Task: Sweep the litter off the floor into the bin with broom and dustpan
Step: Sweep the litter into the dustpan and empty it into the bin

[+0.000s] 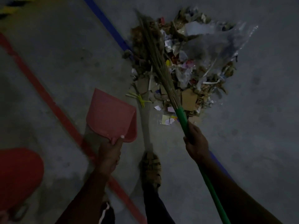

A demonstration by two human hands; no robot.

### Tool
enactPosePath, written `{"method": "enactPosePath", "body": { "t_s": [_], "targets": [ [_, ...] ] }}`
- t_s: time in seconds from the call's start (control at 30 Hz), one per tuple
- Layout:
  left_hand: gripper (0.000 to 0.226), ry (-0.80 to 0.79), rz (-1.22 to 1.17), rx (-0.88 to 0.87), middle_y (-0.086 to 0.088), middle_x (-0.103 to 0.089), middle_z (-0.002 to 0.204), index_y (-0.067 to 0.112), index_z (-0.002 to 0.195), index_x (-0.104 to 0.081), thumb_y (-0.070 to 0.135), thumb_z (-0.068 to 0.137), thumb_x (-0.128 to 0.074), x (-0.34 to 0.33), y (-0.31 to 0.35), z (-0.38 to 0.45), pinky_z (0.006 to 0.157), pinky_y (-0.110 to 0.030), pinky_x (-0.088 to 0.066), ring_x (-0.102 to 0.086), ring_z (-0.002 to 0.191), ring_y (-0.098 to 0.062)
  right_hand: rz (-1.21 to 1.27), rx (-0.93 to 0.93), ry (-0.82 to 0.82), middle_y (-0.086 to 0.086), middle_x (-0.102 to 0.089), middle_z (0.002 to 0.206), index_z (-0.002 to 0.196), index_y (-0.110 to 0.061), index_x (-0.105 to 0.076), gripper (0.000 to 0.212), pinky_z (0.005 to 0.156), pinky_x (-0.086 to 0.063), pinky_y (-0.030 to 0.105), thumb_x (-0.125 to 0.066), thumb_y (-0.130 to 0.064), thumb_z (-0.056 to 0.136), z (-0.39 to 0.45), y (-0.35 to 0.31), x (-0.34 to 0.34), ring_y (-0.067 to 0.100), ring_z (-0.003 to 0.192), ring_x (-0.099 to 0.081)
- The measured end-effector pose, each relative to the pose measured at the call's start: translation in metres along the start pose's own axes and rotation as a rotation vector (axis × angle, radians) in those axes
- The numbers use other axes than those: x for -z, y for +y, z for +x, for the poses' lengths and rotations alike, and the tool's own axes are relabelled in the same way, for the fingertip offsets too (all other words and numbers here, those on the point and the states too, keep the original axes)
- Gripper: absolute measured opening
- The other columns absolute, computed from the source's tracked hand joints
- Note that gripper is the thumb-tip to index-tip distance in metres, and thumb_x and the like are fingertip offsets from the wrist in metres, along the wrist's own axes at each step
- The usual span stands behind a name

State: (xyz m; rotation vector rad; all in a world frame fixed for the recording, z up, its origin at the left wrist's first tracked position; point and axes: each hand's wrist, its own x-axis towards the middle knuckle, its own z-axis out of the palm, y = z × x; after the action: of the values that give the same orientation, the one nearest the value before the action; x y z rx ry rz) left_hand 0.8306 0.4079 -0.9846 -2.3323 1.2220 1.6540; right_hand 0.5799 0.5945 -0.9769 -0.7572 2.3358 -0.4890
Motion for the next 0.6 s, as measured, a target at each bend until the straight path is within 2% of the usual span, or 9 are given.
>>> {"method": "enactPosePath", "body": {
  "t_s": [0.1, 0.23, 0.37, 0.47, 0.6],
  "targets": [
    [0.051, -0.049, 0.051, -0.008, 0.004, -0.042, 0.040, 0.013, 0.064, -0.052, 0.054, 0.086, -0.073, -0.012, 0.025, 0.004, 0.038, -0.016, -0.029, -0.035, 0.027, -0.010, -0.033, 0.021, 0.061, 0.014, -0.046, 0.148, 0.149, -0.007, -0.041, 0.069, 0.080, -0.051, 0.038, -0.069, -0.004, 0.086, 0.007, 0.008, 0.012, 0.038, 0.108, -0.060],
    [0.050, -0.143, 0.086, 0.057, -0.003, -0.046, 0.052, 0.012, 0.076, -0.057, 0.058, 0.081, -0.077, -0.015, 0.038, 0.018, 0.041, -0.020, -0.036, -0.038, 0.036, -0.014, -0.102, 0.046, 0.084, 0.011, -0.043, 0.150, 0.151, -0.013, -0.039, 0.074, 0.064, -0.053, 0.035, -0.067, -0.003, 0.083, 0.031, 0.014, 0.021, 0.038, 0.094, -0.062],
    [0.047, -0.185, 0.092, 0.093, -0.004, -0.046, 0.054, 0.009, 0.073, -0.057, 0.050, 0.085, -0.076, -0.016, 0.046, 0.023, 0.038, -0.016, -0.033, -0.036, 0.033, -0.011, -0.145, 0.046, 0.075, 0.004, -0.037, 0.152, 0.152, -0.021, -0.033, 0.078, 0.059, -0.056, 0.041, -0.064, -0.005, 0.082, 0.061, 0.011, 0.021, 0.033, 0.090, -0.062],
    [0.047, -0.182, 0.094, 0.100, -0.005, -0.046, 0.052, 0.006, 0.068, -0.057, 0.045, 0.088, -0.075, -0.014, 0.049, 0.029, 0.037, -0.017, -0.033, -0.036, 0.030, -0.011, -0.194, 0.046, 0.067, 0.003, -0.038, 0.154, 0.152, -0.020, -0.036, 0.079, 0.058, -0.048, 0.030, -0.067, -0.004, 0.080, 0.079, -0.004, 0.027, 0.031, 0.088, -0.063],
    [0.046, -0.210, 0.030, 0.156, -0.003, -0.043, 0.045, 0.005, 0.067, -0.056, 0.040, 0.090, -0.074, -0.004, 0.056, 0.026, 0.039, -0.017, -0.032, -0.035, 0.028, -0.011, -0.251, 0.046, 0.041, 0.001, -0.036, 0.156, 0.154, -0.023, -0.032, 0.082, 0.059, -0.046, 0.029, -0.066, -0.009, 0.081, 0.096, -0.038, 0.041, 0.030, 0.087, -0.063]
  ]
}}
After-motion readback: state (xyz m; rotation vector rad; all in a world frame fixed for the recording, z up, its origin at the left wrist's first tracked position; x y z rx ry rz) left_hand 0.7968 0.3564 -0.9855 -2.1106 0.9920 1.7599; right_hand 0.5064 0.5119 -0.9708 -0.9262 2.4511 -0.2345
